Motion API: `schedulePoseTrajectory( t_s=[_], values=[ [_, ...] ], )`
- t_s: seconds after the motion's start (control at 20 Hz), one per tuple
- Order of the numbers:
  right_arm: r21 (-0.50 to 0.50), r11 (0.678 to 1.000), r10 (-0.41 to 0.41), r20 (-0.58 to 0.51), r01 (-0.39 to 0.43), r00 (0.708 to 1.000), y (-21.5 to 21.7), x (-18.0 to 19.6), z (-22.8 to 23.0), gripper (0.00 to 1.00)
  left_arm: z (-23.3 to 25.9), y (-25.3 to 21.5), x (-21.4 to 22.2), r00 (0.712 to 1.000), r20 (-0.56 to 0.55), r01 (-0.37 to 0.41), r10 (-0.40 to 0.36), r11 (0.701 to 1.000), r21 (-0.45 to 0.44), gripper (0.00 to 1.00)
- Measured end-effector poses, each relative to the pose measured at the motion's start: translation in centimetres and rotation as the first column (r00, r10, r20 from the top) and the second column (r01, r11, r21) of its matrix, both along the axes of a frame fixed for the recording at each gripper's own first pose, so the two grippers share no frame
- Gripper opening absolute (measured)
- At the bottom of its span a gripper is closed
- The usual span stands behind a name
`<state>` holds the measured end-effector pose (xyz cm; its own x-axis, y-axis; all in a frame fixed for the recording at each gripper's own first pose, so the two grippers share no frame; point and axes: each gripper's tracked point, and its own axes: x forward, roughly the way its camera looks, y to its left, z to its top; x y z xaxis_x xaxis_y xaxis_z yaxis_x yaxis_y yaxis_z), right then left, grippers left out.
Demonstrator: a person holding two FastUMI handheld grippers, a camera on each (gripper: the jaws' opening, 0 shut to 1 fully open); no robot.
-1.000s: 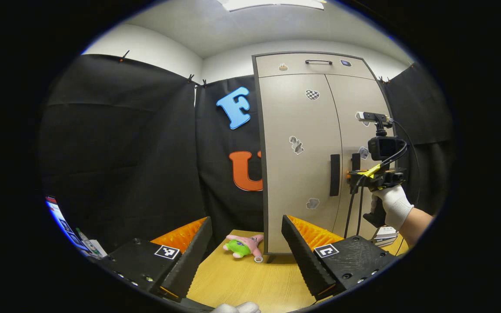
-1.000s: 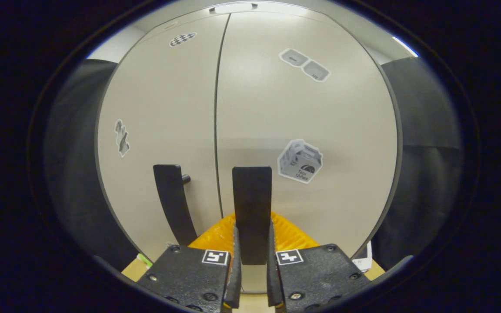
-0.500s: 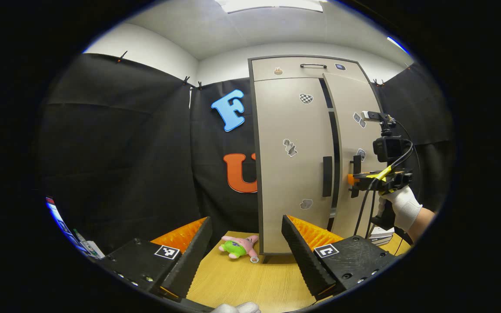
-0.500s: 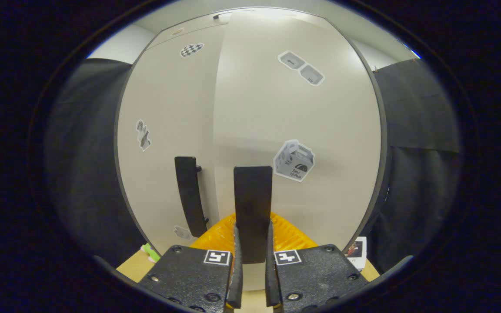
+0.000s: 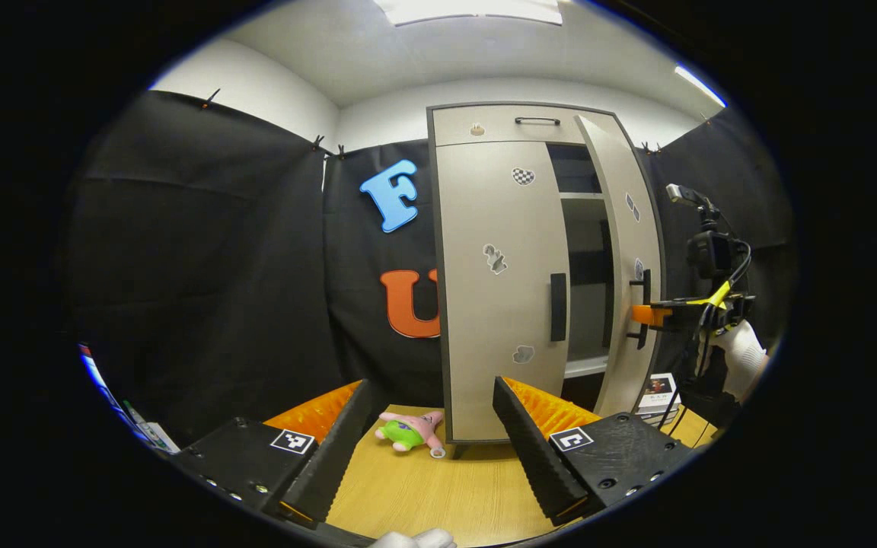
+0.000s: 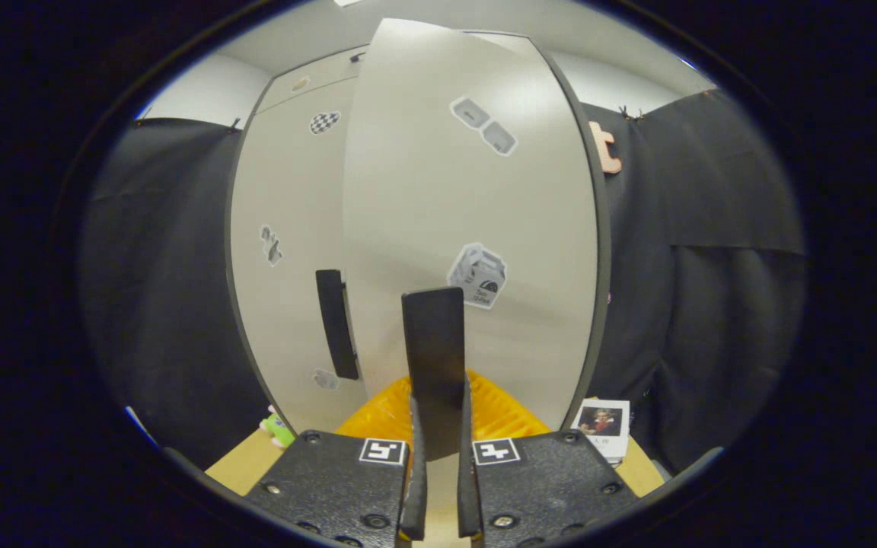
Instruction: Open the right door of the double-door shoe cabinet with the right hand, and open the left door with the left hand.
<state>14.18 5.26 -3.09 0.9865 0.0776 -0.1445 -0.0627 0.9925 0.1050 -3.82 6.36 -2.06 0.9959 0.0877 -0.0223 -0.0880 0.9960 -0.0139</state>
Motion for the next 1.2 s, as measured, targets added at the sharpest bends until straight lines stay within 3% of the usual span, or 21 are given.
schedulePoseTrajectory(
  t_s=[0.55,0.8,1.2],
  values=[
    [-0.031,0.998,-0.063,0.014,0.063,0.998,-7.5,-5.5,-0.2,0.14,0.4,-4.3,-0.6,0.999,0.002,0.044,-0.044,0.999,0.012,0.96],
    [-0.067,0.998,-0.013,0.003,0.013,1.000,-10.4,-6.4,-0.2,0.08,0.7,-8.5,-0.7,0.998,-0.006,0.061,-0.061,0.998,0.008,0.96],
    [-0.032,0.999,0.020,-0.006,-0.020,1.000,-15.0,-6.9,-0.6,0.04,1.7,-14.4,-1.5,0.999,-0.005,0.034,-0.034,0.999,-0.005,0.96]
  ],
)
